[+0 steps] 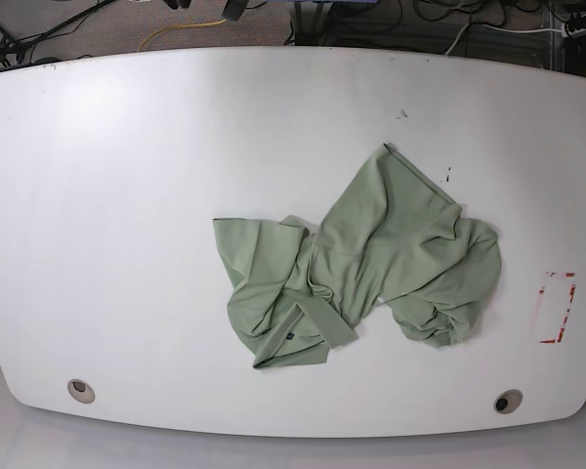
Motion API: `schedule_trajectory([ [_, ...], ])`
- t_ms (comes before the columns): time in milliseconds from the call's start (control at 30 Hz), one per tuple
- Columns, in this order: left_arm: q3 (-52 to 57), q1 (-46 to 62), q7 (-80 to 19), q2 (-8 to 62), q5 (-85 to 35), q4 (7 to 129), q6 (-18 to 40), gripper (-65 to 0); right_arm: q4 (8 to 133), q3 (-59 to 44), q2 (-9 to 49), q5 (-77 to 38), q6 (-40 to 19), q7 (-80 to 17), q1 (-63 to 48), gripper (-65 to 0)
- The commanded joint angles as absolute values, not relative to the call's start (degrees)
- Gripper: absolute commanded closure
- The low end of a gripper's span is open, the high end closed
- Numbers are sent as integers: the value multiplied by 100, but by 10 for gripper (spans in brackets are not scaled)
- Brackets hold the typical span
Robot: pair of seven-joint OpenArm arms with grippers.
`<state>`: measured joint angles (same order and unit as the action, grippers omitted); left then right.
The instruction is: Fold the T-shirt properly
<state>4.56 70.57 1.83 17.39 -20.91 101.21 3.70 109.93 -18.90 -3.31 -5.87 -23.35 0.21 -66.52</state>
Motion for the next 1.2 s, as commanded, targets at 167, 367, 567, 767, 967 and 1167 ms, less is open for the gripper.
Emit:
schedule_trajectory([
  [167, 1007, 7160, 286, 1763, -2290, 10985, 374, -217, 11415, -1886, -330, -611, -2343, 136, -6281, -81],
  [367, 1182, 6941, 286, 1754, -2299, 11125, 374, -221, 11424, -1877, -321, -576, -2343, 136, -5631, -86],
  [567, 1182, 6668, 286, 1727, -2299, 11125, 374, -222, 11424, -1877, -312, -567, -2475, -145, -4980, -87],
  [767, 1218, 6422, 286, 1481, -2290, 11134, 374, -225, 11424, -1877, -330, -567, -3108, -1367, -3996, -89],
  [967, 1218, 6343, 286, 1473, -2290, 11275, 365, -265, 11424, -1719, -330, -602, -3503, -2220, -3257, -246],
  [1167, 1226, 6325, 286, 1473, -2299, 11292, 347, -374, 11415, -1174, -321, -576, -3749, -2993, -2580, -336],
])
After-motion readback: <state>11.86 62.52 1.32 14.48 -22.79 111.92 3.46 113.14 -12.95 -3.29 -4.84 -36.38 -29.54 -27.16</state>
